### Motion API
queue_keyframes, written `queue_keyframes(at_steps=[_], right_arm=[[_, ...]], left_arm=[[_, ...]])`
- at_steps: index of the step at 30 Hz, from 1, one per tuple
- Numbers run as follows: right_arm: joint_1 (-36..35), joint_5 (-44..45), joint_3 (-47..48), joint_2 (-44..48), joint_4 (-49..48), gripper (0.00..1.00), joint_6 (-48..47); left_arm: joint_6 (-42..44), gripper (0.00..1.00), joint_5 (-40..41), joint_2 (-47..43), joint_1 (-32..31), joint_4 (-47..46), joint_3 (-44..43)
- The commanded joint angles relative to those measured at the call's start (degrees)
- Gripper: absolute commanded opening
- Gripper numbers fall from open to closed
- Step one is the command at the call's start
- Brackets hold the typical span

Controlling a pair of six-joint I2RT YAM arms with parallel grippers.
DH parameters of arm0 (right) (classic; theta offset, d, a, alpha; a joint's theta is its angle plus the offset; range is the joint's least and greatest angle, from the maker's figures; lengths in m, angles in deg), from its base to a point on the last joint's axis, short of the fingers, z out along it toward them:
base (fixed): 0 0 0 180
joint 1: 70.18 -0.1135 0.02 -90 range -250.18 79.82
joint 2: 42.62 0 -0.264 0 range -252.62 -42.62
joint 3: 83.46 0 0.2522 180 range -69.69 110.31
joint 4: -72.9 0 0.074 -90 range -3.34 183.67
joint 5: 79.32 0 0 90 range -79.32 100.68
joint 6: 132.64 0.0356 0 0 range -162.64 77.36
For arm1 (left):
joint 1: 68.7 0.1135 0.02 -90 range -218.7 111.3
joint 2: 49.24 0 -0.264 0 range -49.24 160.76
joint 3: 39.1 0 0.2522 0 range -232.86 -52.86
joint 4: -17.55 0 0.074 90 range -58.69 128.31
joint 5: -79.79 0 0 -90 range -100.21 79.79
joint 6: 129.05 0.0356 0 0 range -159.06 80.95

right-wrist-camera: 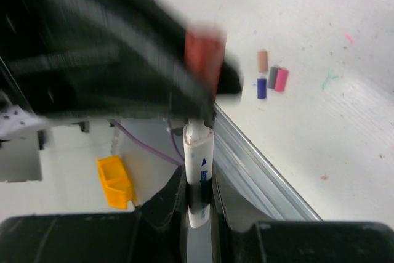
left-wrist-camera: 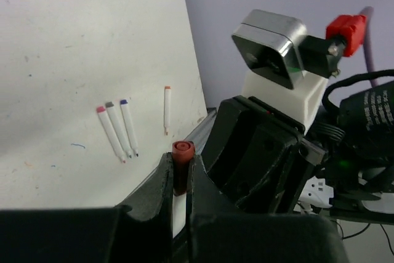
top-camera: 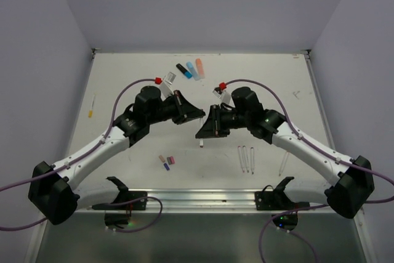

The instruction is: Open the pen caps

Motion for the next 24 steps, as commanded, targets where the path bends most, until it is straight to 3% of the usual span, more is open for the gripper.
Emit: queue_keyframes(at_steps=[1,9,11,12,15,18,21,24], right_arm=[[-2.79,8.18,1.69,-0.10,19.85,0.00,-9.90],[-4.82,16.19,1.78,1.04,27.52,0.00,-10.62],[-3.69,18.48,2.13,1.40,28.58,0.00,-10.44],[-0.89,18.22,2.22,1.31,29.02,0.00,-10.70],[8.40,14.63,2.40,0.87,31.74,0.00,-13.86],[18.34,10.42,3.18,1.40,32.88,0.00,-17.99],[24.34,8.47,5.38,-0.62,35.08,0.00,-21.07],[26.55,7.15,6.79,-2.55,35.35,0.00,-22.65]], left_arm=[[-1.40,0.00,11.01,1.87,4.19,4.96,-4.08],[0.16,0.00,11.28,4.52,7.70,3.38,-4.25],[3.85,0.00,10.57,5.30,8.32,8.62,-6.70],[7.70,0.00,12.66,5.48,8.50,15.26,-7.67],[12.56,0.00,15.82,1.90,8.41,23.29,-5.32],[12.23,0.00,20.30,-5.46,8.41,28.05,2.67],[9.59,0.00,22.78,-9.97,8.50,33.06,9.36],[9.23,0.00,25.31,-8.85,8.50,36.06,12.97]])
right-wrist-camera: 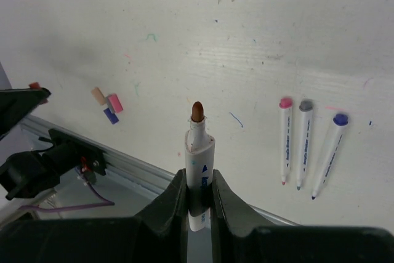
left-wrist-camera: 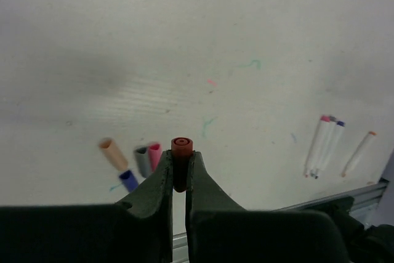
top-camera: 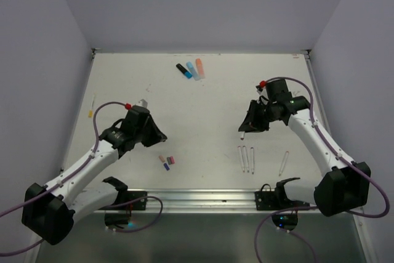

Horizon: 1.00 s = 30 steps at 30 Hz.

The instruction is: Open the pen caps

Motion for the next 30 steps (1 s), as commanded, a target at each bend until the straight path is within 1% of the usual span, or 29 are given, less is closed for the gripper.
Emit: queue_keyframes(at_steps=[1,6,9,10,12,14,18,20,21,23,24,25,26,27,29,30], right_arm=[[1.55,-4.50,3.18,-1.62,2.59,0.00,-4.34],[2.96,-4.60,2.48,-1.36,2.50,0.00,-4.69],[4.62,-3.19,2.30,-0.83,3.28,0.00,-5.56],[5.41,-3.01,2.91,-0.83,3.64,0.00,-6.01],[7.35,-2.49,3.79,-1.00,4.95,0.00,-6.88],[7.97,-0.74,5.55,-1.70,6.36,0.00,-7.33],[8.23,-1.16,5.65,-3.55,5.58,0.00,-7.59],[8.23,-1.60,4.51,-3.99,4.27,0.00,-7.24],[8.23,-1.52,3.72,-4.43,3.82,0.00,-7.15],[8.23,-1.52,2.92,-5.13,2.77,0.00,-7.07],[8.23,-1.26,2.49,-5.48,2.59,0.00,-7.06],[8.23,-0.99,2.39,-6.53,2.41,0.00,-7.33],[8.23,-0.55,2.39,-7.06,2.06,0.00,-7.50],[8.23,0.58,2.65,-7.76,1.97,0.00,-7.76],[8.23,1.64,3.09,-10.14,1.62,0.00,-8.38],[8.23,2.78,3.88,-11.01,1.62,0.00,-8.47]], left_arm=[[0.69,0.00,6.05,2.08,0.24,7.42,3.27],[4.90,0.00,5.27,9.28,-0.12,3.56,2.48],[5.17,0.01,6.06,14.30,-0.55,3.73,1.60],[5.17,0.04,5.80,15.18,-0.82,3.29,1.69],[5.17,0.04,5.44,16.50,-1.26,1.36,2.39],[4.91,0.06,5.35,17.55,-1.43,0.39,2.48],[5.52,0.09,5.09,19.31,-1.52,-0.84,1.96],[5.96,0.13,5.00,20.54,-1.43,-1.02,1.26],[6.14,0.19,4.92,21.07,-1.43,-1.11,1.08],[6.49,0.24,4.74,22.13,-1.43,-1.02,0.55],[6.58,0.30,4.56,22.48,-1.43,-1.02,0.46],[6.75,0.31,4.39,22.66,-1.43,-1.11,0.46],[6.84,0.33,4.13,23.00,-1.43,-1.19,0.55],[6.84,0.38,4.04,23.10,-1.43,-1.20,0.55],[6.84,0.42,4.12,23.18,-1.43,-1.28,0.81],[6.75,0.46,4.12,23.27,-1.35,-1.20,0.81]])
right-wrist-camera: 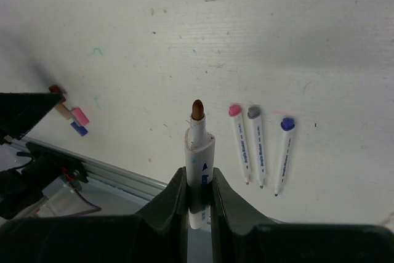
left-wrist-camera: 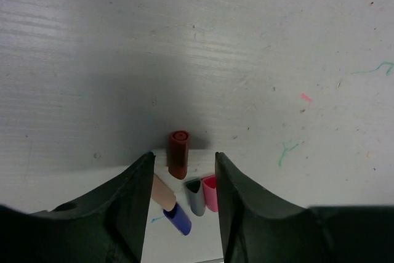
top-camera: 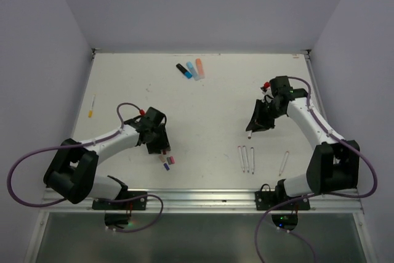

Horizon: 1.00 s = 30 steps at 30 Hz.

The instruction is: Open the pen caps

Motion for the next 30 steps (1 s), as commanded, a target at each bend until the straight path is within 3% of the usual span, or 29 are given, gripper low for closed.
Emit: queue_keyframes(at_steps=[1,6,17,22,30], right_arm=[[0.02,3.60,1.53,-2.98,-1.42,0.00,-1.98],[0.10,7.72,3.11,-8.95,-0.19,0.00,-3.21],[0.02,26.97,4.43,-12.30,7.46,0.00,-9.37],[-0.16,25.93,-1.80,-12.03,5.79,0.00,-6.73],[-1.83,23.38,-3.83,-15.20,2.72,0.00,-5.76]], left_arm=[[1.03,0.49,1.15,1.11,-0.23,-0.89,-0.48],[1.64,0.57,2.03,0.93,-0.06,0.51,-2.49],[3.75,0.69,5.37,-1.35,2.14,6.40,-12.60],[2.61,0.72,2.65,-1.09,3.54,4.48,-13.66],[1.11,0.73,0.89,0.23,4.51,2.80,-16.20]])
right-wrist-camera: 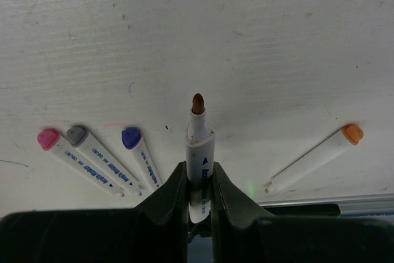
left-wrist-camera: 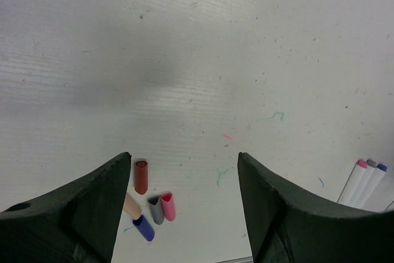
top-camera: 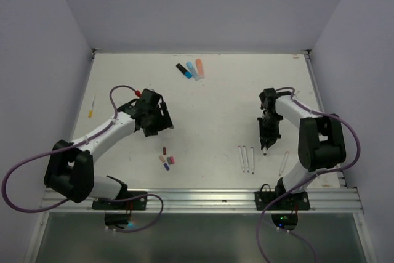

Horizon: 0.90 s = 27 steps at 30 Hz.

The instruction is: Open the pen caps

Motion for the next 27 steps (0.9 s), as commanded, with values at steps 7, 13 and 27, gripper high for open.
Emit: queue_keyframes(at_steps=[7,13,27], right_arm=[[-2.19,-2.47,-0.25,-4.29,-2.41,0.08,2.33],[-2.45,-2.83,-0.07,-7.19,-2.32,0.11,2.51],[-2.63,-2.73,-0.07,-8.95,-0.74,0.35,2.34]], left_arm=[[-0.31,0.73,-2.18,0.41,2.37,-2.12,-4.21],[2.32,0.74,-2.89,2.69,7.46,-2.82,-6.32],[18.32,0.75,9.85,19.38,22.59,-3.34,-27.66]])
